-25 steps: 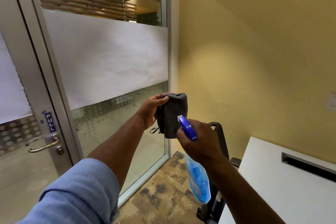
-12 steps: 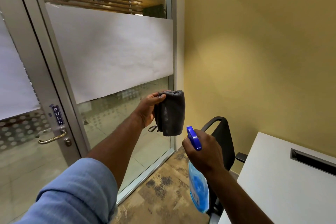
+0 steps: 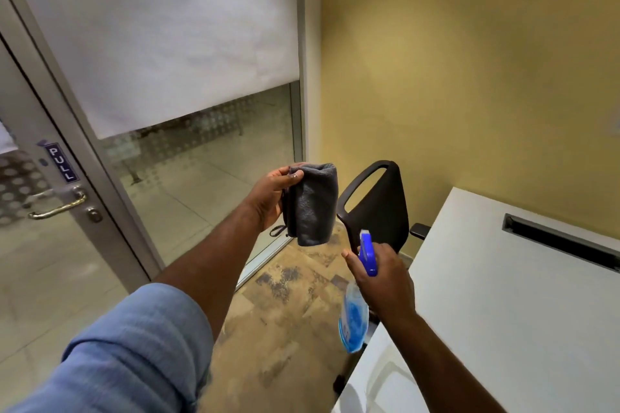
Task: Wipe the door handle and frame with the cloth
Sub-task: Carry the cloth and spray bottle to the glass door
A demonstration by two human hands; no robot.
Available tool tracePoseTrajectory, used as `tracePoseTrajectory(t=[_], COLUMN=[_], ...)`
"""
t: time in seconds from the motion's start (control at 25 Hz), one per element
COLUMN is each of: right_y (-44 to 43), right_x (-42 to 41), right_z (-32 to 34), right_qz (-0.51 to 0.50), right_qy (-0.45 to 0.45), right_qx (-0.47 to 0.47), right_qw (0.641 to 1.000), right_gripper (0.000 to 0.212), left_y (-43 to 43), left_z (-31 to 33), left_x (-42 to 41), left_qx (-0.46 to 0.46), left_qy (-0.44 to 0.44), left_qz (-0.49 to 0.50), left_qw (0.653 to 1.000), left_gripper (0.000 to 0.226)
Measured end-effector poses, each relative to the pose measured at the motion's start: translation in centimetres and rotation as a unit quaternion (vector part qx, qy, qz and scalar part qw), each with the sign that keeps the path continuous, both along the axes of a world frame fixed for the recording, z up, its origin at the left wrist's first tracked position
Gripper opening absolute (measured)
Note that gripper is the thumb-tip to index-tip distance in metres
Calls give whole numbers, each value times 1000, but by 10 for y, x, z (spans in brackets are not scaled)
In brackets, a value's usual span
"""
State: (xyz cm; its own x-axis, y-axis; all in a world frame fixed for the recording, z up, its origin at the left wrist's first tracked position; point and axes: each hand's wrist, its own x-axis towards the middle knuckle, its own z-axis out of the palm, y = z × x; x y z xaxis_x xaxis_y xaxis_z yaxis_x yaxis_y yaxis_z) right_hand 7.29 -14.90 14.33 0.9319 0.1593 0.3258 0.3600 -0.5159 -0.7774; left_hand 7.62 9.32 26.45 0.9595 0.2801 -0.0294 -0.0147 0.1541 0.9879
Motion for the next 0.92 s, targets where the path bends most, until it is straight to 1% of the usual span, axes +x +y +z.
tracePoseTrajectory(t=[0.12, 0.2, 0.28, 0.36, 0.44, 0.64, 0.76, 0.8, 0.84, 0.92], right_y=[-32, -51, -67, -80, -94, -123, -134, -137, -138, -141], right_x=[-4, -9, -13, -15, -17, -34, -47, -49, -50, -52], right_z=[-50, -79, -96, -110, -118, -148, -167, -170, -170, -169], right_qz=[-26, -55, -106, -163, -193, -195, -201, -201, -202, -203], right_qy=[57, 85, 98, 96, 86, 133, 127, 121, 120, 112], right_qx=[-25, -23, -18, -21, -29, -85, -90, -90, -91, -95], right_qw=[998, 995, 989, 982, 977, 968, 967, 968, 968, 968], right_gripper=[50, 46, 38, 37, 37, 34, 34, 39, 48, 74], left_y=[-13, -16, -15, -12, -11, -12, -11, -9, -8, -6], left_z=[-22, -34, -45, -57, -68, -83, -84, -84, -83, -84], left_x=[-5, -11, -16, -20, -23, -20, -16, -14, -13, -10], left_qx=[-11, -19, -26, -30, -36, -39, -39, -38, -36, -34], left_qy=[18, 23, 28, 34, 40, 49, 51, 50, 49, 48], left_qz=[-7, -6, 1, 4, 1, -7, -6, -6, -7, -6], left_qw=[1000, 1000, 999, 999, 999, 998, 998, 998, 998, 998], left_gripper=[39, 39, 39, 38, 37, 39, 38, 38, 38, 38])
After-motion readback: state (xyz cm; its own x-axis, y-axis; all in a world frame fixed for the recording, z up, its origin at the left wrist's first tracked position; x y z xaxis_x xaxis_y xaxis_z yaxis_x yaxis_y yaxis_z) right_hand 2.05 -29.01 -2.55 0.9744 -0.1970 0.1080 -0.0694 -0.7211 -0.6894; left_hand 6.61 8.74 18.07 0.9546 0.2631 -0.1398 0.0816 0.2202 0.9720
